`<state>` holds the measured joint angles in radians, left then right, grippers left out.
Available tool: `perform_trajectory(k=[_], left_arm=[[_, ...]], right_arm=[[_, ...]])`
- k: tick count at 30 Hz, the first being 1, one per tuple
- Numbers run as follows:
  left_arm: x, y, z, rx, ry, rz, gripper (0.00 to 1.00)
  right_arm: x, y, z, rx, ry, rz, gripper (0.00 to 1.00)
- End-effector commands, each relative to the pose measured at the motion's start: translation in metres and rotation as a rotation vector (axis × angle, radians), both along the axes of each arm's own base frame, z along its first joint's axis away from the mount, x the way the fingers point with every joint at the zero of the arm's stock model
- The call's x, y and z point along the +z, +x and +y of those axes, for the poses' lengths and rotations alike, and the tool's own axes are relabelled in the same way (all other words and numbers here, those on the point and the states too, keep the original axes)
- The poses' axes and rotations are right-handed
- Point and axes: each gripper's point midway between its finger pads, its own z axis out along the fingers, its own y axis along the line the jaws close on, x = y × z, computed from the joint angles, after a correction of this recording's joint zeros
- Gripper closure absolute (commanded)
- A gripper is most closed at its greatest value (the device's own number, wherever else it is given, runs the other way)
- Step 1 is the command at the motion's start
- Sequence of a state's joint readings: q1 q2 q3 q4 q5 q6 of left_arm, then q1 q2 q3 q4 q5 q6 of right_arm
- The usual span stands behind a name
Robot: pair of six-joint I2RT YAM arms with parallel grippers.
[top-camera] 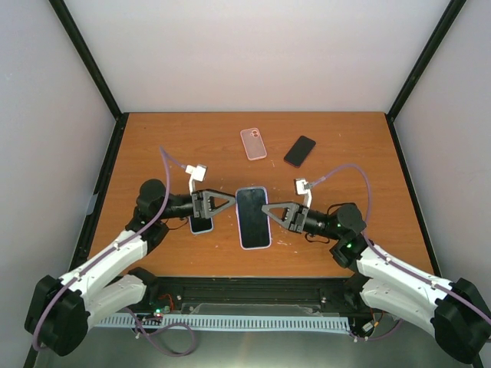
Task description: Put the phone into the phone case
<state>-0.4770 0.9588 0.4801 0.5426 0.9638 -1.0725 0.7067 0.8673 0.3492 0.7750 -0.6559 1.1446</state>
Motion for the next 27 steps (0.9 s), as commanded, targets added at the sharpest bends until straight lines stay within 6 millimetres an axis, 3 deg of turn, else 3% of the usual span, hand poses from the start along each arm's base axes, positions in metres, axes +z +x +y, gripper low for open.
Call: perform_trajectory(k=[1, 8, 14, 15, 18, 21, 22, 27], left_arm=[[0.036, -0.009, 0.000, -0.016, -0.046, -0.113, 0.16], [0.020, -0.007, -0.006, -0.053, -0.041, -0.087, 0.13], [0.005, 0.005, -0.013, -0.054, -0.003, -0.053, 0.16], [0.005, 0.005, -0.014, -0.062, -0.005, -0.053, 0.24], [0.005, 0.005, -0.015, -0.080, -0.013, -0.049, 0.66], [0.003, 0.004, -0.016, -0.093, 0.000, -0.067, 0.95], [0.001, 0.005, -0.016, -0.093, 0.009, -0.070, 0.99], [-0.001, -0.003, -0.017, -0.136, 0.026, -0.112, 1.00]], right_arm=[[-0.021, -0.003, -0.002, -0.002, -0.026, 0.040, 0.93], [-0.017, -0.002, -0.001, 0.001, -0.010, 0.052, 0.92], [-0.012, 0.002, 0.004, 0.019, 0.008, 0.046, 0.92], [-0.013, 0.002, 0.005, 0.021, 0.007, 0.046, 0.92], [-0.018, 0.004, 0.006, 0.017, -0.005, 0.051, 0.92], [-0.023, 0.004, 0.007, 0.013, -0.027, 0.046, 0.89], [-0.024, 0.005, 0.007, 0.009, -0.039, 0.044, 0.87], [-0.026, 0.010, 0.006, -0.037, -0.112, 0.018, 0.72]])
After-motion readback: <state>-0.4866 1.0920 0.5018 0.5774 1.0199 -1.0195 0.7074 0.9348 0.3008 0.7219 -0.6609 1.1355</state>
